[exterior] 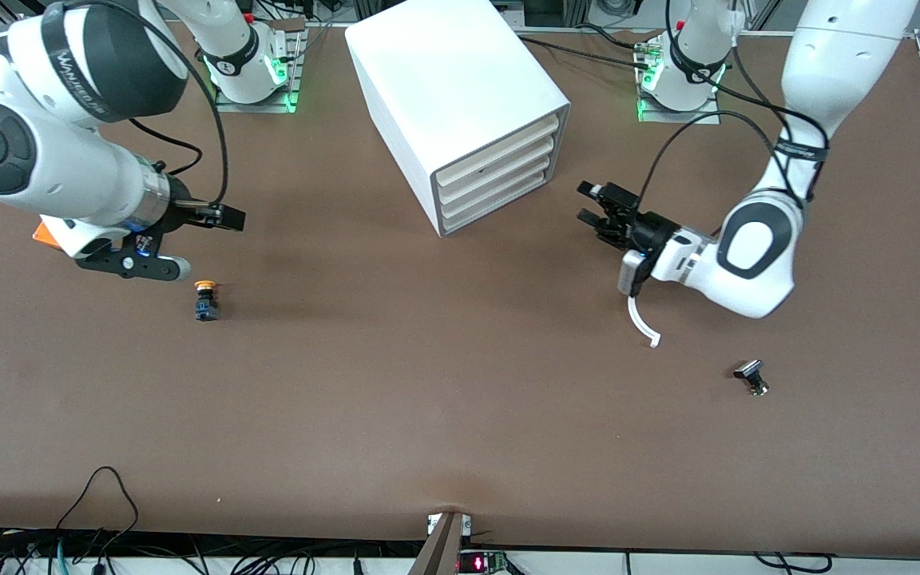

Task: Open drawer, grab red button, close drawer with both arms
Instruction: 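Reach the left gripper to the drawer handle while the right gripper advances, then pull the drawer open with the left gripper while the right gripper approaches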

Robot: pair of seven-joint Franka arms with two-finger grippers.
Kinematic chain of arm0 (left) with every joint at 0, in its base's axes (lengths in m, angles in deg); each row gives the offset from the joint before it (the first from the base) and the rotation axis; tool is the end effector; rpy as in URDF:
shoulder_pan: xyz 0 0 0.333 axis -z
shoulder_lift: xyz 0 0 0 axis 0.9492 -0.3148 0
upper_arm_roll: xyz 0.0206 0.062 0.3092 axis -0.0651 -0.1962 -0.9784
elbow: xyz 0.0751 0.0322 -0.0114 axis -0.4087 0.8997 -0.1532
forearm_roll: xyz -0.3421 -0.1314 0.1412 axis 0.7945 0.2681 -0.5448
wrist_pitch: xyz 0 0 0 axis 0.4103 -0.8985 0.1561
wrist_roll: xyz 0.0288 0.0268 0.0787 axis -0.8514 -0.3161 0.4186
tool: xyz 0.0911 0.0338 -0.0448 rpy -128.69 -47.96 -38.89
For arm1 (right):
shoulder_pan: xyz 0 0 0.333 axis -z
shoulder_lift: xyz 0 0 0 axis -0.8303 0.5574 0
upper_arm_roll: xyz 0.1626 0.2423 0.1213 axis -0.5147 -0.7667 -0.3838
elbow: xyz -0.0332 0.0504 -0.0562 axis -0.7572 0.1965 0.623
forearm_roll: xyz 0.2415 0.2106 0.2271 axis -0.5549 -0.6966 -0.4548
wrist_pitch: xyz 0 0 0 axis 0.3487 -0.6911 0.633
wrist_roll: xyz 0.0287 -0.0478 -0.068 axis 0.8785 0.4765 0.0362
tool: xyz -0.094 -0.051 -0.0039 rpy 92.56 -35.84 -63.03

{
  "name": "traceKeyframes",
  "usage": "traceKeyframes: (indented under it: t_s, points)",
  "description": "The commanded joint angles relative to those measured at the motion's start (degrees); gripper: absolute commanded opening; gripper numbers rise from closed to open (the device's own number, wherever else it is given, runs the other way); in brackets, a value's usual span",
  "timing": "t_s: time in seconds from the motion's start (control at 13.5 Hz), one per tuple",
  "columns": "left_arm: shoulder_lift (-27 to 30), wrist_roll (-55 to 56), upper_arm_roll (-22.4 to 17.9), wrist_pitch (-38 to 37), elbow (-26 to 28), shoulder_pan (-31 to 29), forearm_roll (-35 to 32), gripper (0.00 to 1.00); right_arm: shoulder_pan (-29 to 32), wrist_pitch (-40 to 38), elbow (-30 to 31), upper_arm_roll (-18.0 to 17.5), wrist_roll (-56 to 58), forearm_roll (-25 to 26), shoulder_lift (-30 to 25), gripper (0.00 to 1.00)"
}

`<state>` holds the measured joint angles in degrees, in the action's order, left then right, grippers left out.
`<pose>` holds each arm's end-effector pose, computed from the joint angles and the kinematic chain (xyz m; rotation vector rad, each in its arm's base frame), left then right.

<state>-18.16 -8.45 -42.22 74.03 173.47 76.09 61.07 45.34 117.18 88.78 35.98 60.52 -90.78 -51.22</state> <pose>0.5247 -0.1948 0.2433 1.6759 -0.5676 -0.4528 0.5906 0.1769 0.5109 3.0583 -0.2368 -0.4005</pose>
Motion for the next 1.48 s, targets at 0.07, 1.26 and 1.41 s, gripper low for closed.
traceKeyframes:
  t_s: [0.07, 1.26, 1.41]
  points:
    - [-2.08, -8.2, 0.0, 3.51, 4.84, 3.91, 4.95, 0.82, -2.48, 3.03, -0.7, 0.2, -2.26, -1.02, 0.66, 0.99]
    - [-3.05, -15.07, 1.84, 7.2, 12.87, 9.45, 8.57, 0.14, -3.54, 4.01, -0.79, 0.47, -2.87, -0.84, -0.13, 0.99]
    - [-3.05, -14.98, 1.84, 7.56, 12.78, 9.71, 8.57, 0.0, -3.36, 3.74, -0.88, 0.64, -2.87, -0.84, -0.13, 0.99]
